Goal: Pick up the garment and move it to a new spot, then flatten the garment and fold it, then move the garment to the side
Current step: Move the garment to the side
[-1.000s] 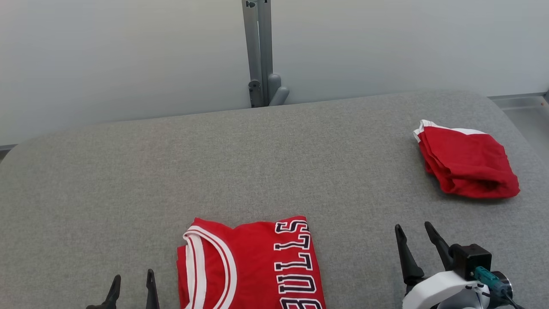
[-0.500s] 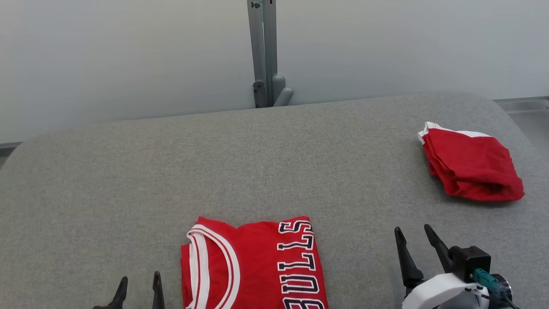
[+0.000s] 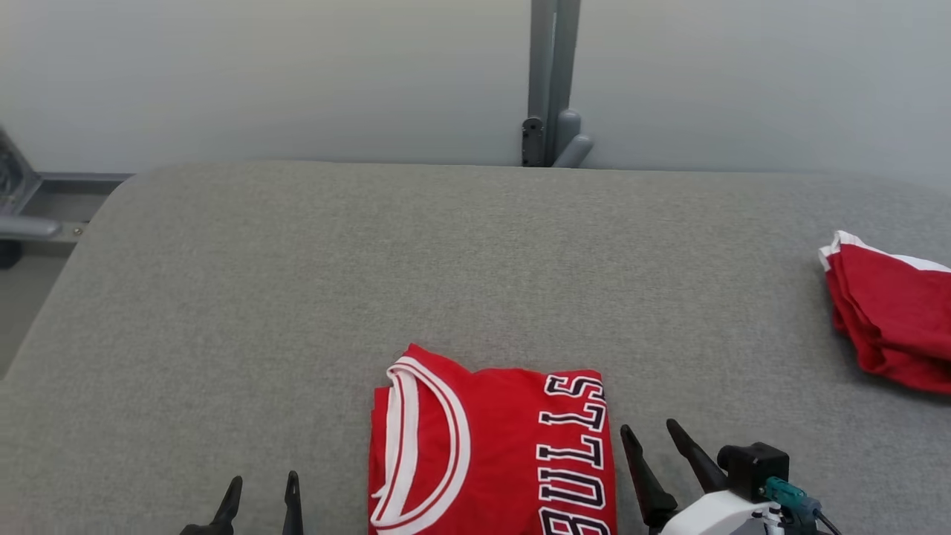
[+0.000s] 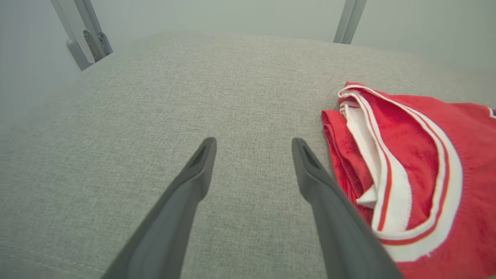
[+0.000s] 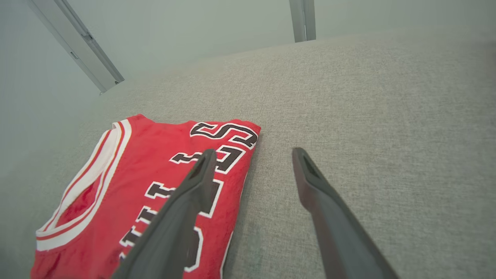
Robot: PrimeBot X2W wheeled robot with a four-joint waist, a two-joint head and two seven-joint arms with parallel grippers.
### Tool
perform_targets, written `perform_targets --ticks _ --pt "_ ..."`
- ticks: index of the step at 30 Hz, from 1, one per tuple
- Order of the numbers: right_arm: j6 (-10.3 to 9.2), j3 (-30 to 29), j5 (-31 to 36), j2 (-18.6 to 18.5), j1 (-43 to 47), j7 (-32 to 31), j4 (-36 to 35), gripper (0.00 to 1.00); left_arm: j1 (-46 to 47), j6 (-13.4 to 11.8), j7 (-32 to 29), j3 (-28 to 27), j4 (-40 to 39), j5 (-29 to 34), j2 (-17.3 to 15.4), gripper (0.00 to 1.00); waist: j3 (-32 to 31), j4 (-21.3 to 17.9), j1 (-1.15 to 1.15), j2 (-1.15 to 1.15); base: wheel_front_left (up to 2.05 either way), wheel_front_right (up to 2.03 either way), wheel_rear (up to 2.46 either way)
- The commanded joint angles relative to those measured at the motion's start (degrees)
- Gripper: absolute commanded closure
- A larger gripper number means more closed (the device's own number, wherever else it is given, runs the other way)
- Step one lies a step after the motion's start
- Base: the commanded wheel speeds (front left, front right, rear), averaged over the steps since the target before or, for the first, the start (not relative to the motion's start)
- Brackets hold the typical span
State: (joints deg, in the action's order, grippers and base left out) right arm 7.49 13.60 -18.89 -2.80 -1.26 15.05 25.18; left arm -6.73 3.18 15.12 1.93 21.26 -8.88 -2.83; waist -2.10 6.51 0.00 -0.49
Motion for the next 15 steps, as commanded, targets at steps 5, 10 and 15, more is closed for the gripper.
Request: perform_targets --ticks 5,10,15 --pt "-0.01 1.68 -4.97 -0.28 -2.19 0.14 4.6 0.0 0.01 0.68 -0.02 0.29 -0.01 0.85 -0.18 0.0 2.61 7.19 0.0 0.49 0.0 0.0 0.0" --pt "-0.01 4.7 -10.22 -0.25 -4.28 -0.73 12.4 0.0 1.11 0.93 -0.02 0.78 -0.24 0.74 -0.17 0.0 3.91 9.86 0.0 0.49 0.0 0.0 0.0" --pt "-0.01 8.18 -15.23 -0.24 -6.15 -0.8 17.11 1.0 1.15 0.59 -0.01 0.49 -0.69 0.75 -0.18 0.0 4.04 10.48 0.0 0.49 0.0 0.0 0.0"
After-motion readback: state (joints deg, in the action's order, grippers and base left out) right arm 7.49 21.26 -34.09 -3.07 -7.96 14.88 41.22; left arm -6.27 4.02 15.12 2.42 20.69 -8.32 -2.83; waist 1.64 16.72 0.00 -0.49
